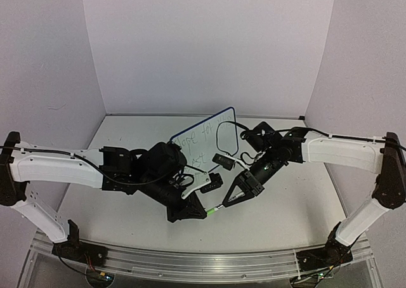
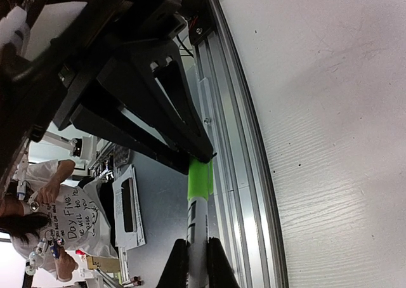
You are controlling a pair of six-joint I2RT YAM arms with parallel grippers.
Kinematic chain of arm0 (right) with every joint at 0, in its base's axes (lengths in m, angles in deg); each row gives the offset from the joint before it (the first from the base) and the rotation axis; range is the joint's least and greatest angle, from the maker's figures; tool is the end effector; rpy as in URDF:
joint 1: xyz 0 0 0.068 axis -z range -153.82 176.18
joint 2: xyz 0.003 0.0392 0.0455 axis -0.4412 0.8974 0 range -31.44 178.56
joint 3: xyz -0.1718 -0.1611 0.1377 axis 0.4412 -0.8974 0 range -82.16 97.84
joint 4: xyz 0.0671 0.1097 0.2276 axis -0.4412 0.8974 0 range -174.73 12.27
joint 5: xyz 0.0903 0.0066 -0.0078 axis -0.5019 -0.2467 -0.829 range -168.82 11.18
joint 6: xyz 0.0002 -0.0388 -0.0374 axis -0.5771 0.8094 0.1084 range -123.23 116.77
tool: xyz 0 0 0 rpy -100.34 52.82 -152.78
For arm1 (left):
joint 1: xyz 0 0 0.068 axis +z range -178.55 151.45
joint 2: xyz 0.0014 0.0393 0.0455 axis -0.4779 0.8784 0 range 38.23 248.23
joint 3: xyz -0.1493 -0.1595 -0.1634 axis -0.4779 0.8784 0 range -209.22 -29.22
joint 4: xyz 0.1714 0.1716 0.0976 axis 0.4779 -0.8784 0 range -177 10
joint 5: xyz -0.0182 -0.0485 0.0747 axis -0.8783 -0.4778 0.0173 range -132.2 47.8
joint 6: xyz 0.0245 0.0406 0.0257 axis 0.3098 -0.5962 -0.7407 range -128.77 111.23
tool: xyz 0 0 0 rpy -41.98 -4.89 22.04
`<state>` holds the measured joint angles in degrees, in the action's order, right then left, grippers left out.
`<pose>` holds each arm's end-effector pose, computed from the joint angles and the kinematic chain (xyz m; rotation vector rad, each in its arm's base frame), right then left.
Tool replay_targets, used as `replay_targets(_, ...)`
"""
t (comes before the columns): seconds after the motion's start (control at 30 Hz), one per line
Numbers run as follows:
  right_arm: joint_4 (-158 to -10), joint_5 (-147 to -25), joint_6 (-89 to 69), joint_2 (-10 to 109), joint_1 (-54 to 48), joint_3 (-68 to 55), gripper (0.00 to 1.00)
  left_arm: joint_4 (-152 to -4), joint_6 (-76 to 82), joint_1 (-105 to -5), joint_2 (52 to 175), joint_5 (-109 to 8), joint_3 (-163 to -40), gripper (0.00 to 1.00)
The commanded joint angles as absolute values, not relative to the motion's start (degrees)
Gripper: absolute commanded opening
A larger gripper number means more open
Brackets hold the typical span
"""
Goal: Write a sentence on the whiteboard
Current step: Insert the pen cap into the whiteboard marker.
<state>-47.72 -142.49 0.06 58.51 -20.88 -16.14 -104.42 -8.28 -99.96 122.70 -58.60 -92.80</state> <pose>0.1889 0.2498 0.2546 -1.4683 2.1509 1.7300 0.0928 -0.3074 0.2680 1.5850 1.9678 -0.9029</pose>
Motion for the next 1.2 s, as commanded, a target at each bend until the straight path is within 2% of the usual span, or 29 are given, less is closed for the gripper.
replay_targets(0.0,-52.18,-146.44,1.78,60.21,-25.31,-13.87,0.0,-80.83,-11.81,-99.67,122.62,-57.55,-102.07,0.0)
replay_targets(0.67,-53.86,-147.33,-0.19,60.4,-26.36,-15.31,0.0,-77.12,-16.11,-99.24,124.05,-55.56,-106.07,0.0)
replay_targets(1.03,-54.17,-136.24,-0.04,56.33,-25.99,-15.99,0.0,-101.38,-20.56,-99.03,120.88,-48.87,-111.2,0.01)
replay_targets(1.17,-58.46,-133.81,-2.43,54.29,-24.41,-17.05,0.0,-105.6,-18.73,-98.97,117.11,-44.25,-108.9,0.07)
